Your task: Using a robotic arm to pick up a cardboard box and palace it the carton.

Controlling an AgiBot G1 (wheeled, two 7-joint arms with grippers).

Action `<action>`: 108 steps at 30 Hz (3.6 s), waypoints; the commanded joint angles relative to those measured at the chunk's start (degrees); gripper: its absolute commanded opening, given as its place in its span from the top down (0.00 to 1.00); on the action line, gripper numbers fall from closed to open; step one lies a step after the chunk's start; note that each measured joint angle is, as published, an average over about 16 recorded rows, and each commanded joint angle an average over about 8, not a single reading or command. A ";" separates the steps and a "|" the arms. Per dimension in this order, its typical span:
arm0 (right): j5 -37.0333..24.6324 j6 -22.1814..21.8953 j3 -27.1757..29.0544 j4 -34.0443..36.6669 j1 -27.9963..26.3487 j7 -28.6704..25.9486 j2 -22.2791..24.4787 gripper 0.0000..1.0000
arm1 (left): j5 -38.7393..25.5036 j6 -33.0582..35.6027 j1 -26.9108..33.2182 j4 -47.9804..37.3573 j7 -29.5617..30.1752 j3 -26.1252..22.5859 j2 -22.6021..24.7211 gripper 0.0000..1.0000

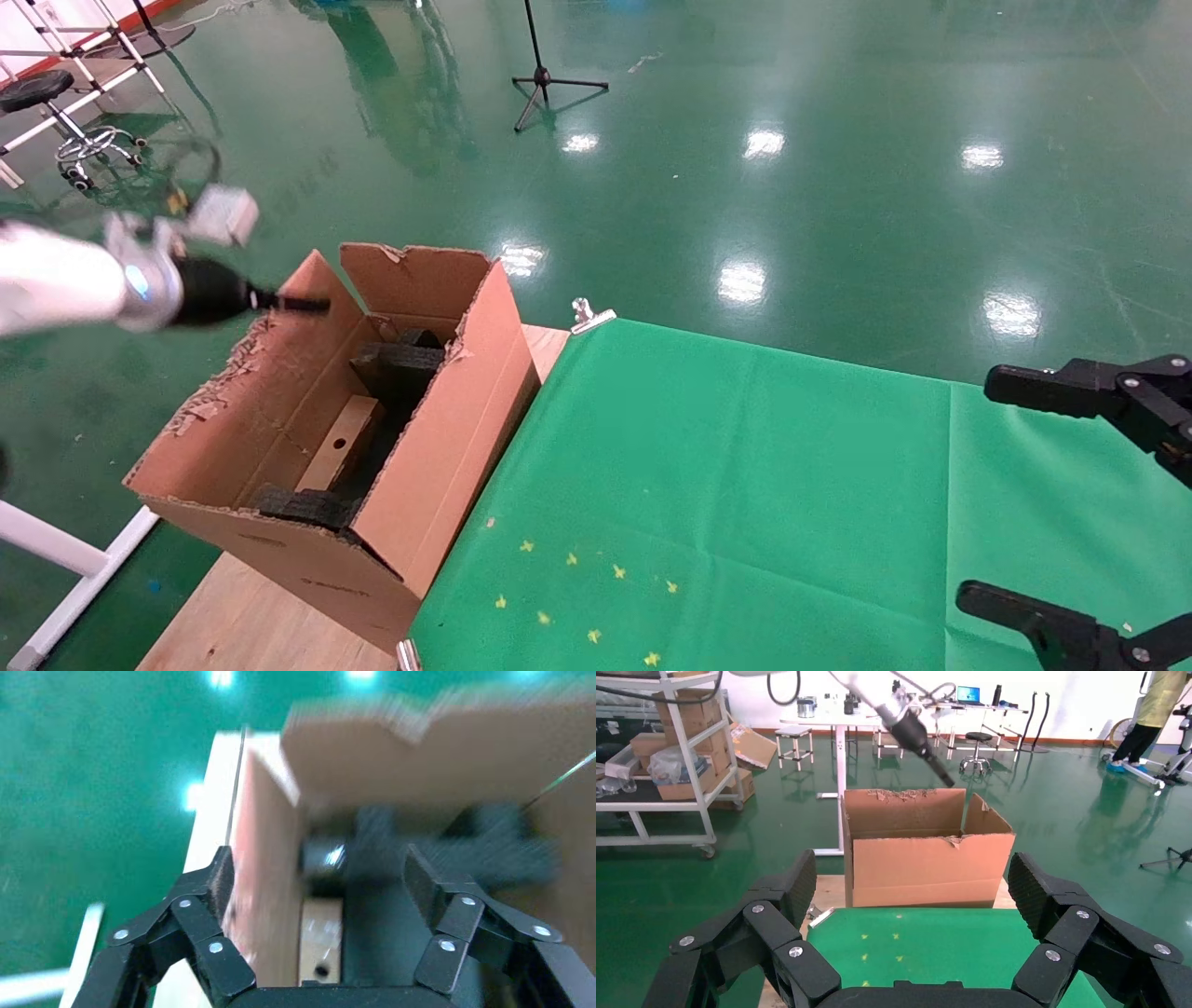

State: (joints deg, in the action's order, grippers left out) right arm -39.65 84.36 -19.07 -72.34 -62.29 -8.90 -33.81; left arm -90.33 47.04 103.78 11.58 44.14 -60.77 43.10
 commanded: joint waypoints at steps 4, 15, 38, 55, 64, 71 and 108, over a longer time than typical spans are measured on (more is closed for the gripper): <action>0.01 -0.01 0.00 0.01 0.00 0.00 0.00 0.00 | 0.89 3.40 3.13 5.24 -0.16 0.68 -2.94 0.00; 0.03 -0.01 0.00 0.01 0.01 0.01 0.00 0.00 | 1.61 3.97 2.13 5.69 -0.72 1.32 -2.80 0.00; 0.04 -0.01 -0.02 0.03 0.00 0.02 0.01 0.00 | 17.96 16.14 -13.30 25.40 -12.12 16.48 -4.68 0.00; 0.05 -0.02 -0.03 0.03 -0.01 0.03 0.02 0.00 | 32.60 26.94 -27.17 42.95 -22.32 30.04 -6.31 0.00; 0.06 -0.02 -0.04 0.03 -0.01 0.03 0.02 0.00 | 40.22 32.56 -34.39 52.10 -27.63 37.10 -7.16 0.00; 0.06 -0.02 -0.05 0.03 -0.01 0.03 0.02 0.00 | 45.80 36.69 -39.68 58.80 -31.53 42.27 -7.78 0.00; 0.07 -0.04 -0.05 0.04 0.00 0.04 0.03 0.00 | 48.60 38.71 -42.34 62.09 -33.41 44.85 -8.12 0.00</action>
State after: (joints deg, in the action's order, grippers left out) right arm -39.58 84.32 -19.12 -72.30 -62.29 -8.87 -33.78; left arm -41.72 85.75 61.43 73.69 10.73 -15.91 34.98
